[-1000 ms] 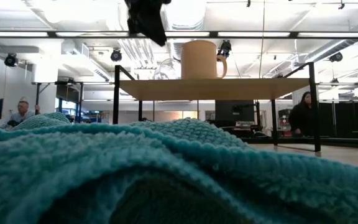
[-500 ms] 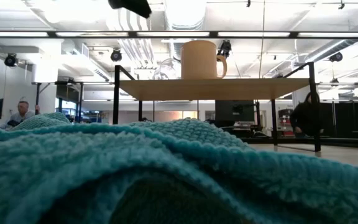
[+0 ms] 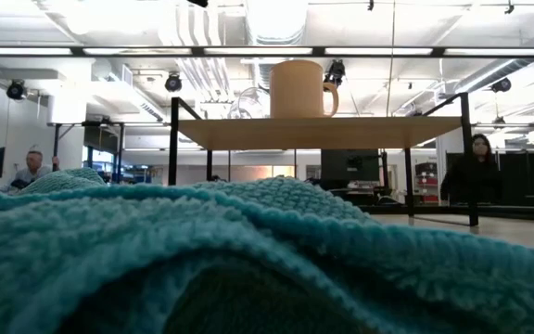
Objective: Stack small to large cups/mugs on shelf
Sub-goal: Put the transparent mug on the shelf
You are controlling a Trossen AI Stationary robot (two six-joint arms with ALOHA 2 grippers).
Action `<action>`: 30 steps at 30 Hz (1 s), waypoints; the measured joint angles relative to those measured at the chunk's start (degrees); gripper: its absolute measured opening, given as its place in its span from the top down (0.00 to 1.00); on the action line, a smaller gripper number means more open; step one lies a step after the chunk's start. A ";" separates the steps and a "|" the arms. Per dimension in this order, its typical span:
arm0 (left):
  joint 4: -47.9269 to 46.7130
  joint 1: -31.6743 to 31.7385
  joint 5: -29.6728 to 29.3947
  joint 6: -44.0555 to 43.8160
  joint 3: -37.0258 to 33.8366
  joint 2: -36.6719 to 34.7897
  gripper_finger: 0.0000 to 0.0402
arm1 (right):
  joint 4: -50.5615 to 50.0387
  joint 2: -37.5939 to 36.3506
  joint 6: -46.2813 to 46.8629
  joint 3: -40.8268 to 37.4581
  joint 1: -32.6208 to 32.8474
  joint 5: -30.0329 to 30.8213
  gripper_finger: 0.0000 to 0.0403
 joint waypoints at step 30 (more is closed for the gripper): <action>-4.10 0.04 0.04 0.13 -0.26 0.35 0.80 | -25.83 24.74 7.42 33.59 -7.62 0.65 0.74</action>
